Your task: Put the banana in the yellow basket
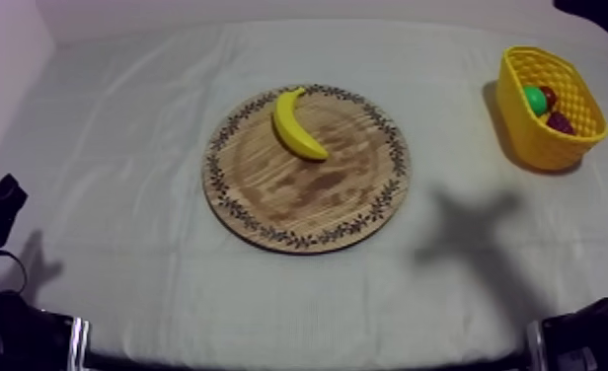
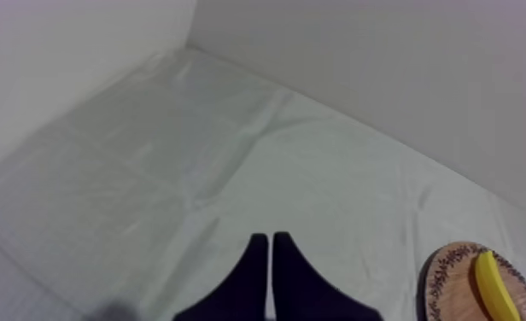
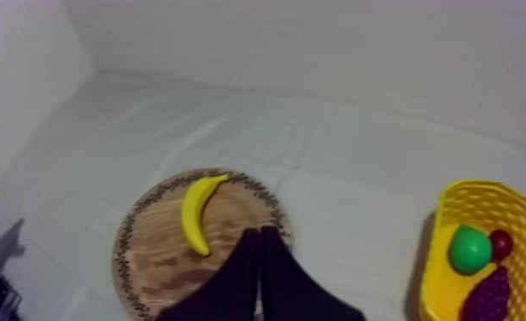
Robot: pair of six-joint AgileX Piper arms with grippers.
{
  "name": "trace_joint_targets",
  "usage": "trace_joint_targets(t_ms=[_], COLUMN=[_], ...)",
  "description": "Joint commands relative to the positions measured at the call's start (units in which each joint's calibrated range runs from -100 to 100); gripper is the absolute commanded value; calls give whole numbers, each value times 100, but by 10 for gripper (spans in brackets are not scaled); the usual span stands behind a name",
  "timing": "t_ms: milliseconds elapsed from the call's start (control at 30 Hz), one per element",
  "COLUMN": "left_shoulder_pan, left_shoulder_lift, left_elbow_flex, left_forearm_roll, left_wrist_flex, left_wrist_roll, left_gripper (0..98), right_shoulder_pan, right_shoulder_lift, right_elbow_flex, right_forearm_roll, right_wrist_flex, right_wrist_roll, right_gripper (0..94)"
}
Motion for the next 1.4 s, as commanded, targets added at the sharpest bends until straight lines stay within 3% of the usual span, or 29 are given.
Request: trace_joint_targets(t_ms=[0,300,700,867,1100,1233,1367], left_shoulder_pan=[-2,-2,-2,-2,-2,-2,-2], left_shoulder_lift=[4,4,4,4,4,4,4], left_elbow_flex=[0,0,0,0,0,0,0], left_forearm_roll=[3,3,3,3,3,3,3], left_wrist_flex=[0,0,0,0,0,0,0], left_wrist_roll=[-1,-1,-1,-1,-1,-1,-1], left_gripper=[1,1,1,1,1,1,1], right_shoulder_pan=[-368,-1217,-1570,-1522,-1633,-1653,-1640], right_shoulder_lift=[751,2359,4211,4872,5691,5925,6078], right_elbow_flex=[-386,-1136,-1770,-1905,-2274,-2432,-2498], right_forearm_roll=[58,193,518,756,1301,1414,1428], right_wrist_flex=[38,38,-474,-773,-881,-883,-924], right_wrist_roll=[-141,-524,-979,-1305,-1933,-2074,-2114], right_gripper=[7,7,7,7,14,67,241])
